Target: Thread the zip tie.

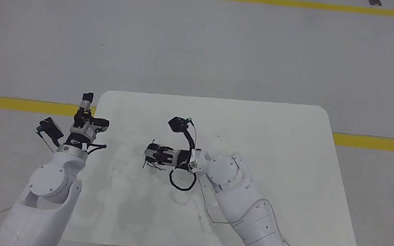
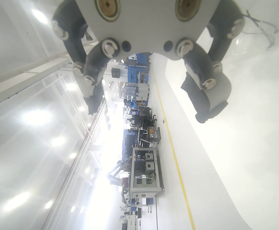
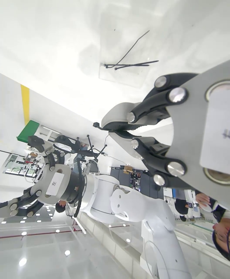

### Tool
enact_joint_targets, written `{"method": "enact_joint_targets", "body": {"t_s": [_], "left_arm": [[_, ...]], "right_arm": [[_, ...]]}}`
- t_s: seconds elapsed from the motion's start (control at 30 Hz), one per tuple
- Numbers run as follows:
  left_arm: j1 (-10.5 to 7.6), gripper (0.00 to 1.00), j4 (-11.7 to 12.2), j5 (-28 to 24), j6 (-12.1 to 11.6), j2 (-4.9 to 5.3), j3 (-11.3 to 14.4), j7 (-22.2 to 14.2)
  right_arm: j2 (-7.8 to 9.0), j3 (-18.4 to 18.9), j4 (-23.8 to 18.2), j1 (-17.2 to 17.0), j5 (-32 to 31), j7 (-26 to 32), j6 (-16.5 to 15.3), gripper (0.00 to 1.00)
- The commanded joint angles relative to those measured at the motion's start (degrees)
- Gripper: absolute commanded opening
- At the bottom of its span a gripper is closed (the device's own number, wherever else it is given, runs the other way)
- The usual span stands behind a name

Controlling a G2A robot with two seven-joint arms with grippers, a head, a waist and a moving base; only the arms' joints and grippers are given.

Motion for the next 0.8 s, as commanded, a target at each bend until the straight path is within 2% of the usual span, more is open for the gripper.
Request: {"method": "enact_joint_targets", "body": {"t_s": [0.0,0.23,0.37,0.53,0.77], "left_arm": [[0.00,1.00,0.0,0.0,0.0,0.00,0.0,0.0],[-0.82,1.00,1.1,2.2,0.8,-0.03,0.9,-1.0],[-1.29,1.00,2.0,5.1,2.4,0.15,2.5,-6.3],[-1.97,1.00,2.5,5.9,4.4,0.26,3.5,-10.5],[-2.04,1.00,2.5,6.3,4.2,0.28,3.5,-10.6]], "right_arm": [[0.02,0.0,0.0,-0.2,0.1,-0.7,0.3,0.00],[0.66,2.0,0.6,-0.1,4.3,-4.8,2.8,0.00],[1.14,3.5,1.0,0.9,7.3,-5.2,3.3,0.00],[1.31,4.0,3.5,3.1,11.0,-4.2,2.1,0.00],[1.31,4.0,3.5,3.1,11.0,-4.2,2.1,0.00]]}}
